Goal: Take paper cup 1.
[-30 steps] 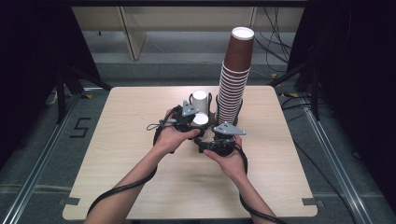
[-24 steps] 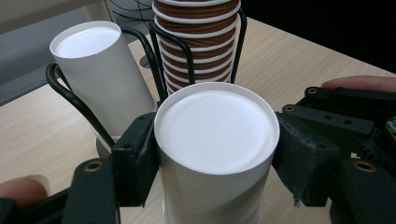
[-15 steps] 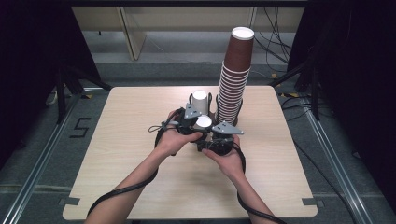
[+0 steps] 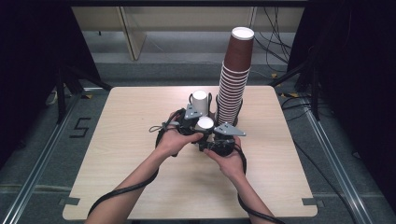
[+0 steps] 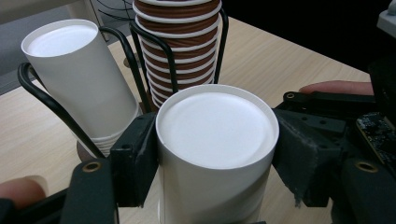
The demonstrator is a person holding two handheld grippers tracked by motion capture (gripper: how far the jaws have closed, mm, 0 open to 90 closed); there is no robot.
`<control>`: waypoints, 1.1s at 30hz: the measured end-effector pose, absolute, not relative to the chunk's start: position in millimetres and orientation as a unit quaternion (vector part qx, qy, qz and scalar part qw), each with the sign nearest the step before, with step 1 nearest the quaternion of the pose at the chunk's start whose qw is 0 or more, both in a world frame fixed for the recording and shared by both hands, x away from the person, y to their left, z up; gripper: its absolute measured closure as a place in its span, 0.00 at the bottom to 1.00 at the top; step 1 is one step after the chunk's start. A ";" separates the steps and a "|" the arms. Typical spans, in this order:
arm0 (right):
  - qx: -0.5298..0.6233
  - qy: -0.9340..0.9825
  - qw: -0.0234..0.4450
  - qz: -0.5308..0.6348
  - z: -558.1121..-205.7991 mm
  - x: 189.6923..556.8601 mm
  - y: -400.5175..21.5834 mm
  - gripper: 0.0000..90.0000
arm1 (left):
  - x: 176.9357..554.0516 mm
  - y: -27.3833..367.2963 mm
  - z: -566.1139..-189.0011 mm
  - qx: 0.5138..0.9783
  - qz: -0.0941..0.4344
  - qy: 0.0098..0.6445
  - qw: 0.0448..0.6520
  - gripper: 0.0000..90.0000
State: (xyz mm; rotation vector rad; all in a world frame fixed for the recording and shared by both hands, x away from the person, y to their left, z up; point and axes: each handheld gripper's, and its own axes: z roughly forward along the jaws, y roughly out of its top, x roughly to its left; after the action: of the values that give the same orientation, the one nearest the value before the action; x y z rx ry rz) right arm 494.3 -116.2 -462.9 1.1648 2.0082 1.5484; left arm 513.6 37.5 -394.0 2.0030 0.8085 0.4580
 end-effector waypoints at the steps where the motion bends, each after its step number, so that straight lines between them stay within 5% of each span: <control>1: 0.407 0.711 0.178 0.545 -463.3 495.0 -116.6 0.28 | 513.5 37.3 -394.3 0.811 0.185 0.326 0.450 0.37; 20: 0.419 0.704 0.169 0.548 -468.5 492.3 -120.2 0.32 | 512.6 36.0 -399.7 0.803 0.172 0.323 0.471 0.36; 33: 0.461 0.687 0.156 0.539 -471.3 494.2 -137.5 0.33 | 500.6 45.6 -395.2 0.792 0.187 0.304 0.495 0.23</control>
State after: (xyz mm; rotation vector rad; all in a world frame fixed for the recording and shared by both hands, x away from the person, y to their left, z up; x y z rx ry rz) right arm 494.2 -137.5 -471.3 1.3200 1.9680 1.5441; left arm 500.6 45.6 -395.2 1.9206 0.7369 0.4525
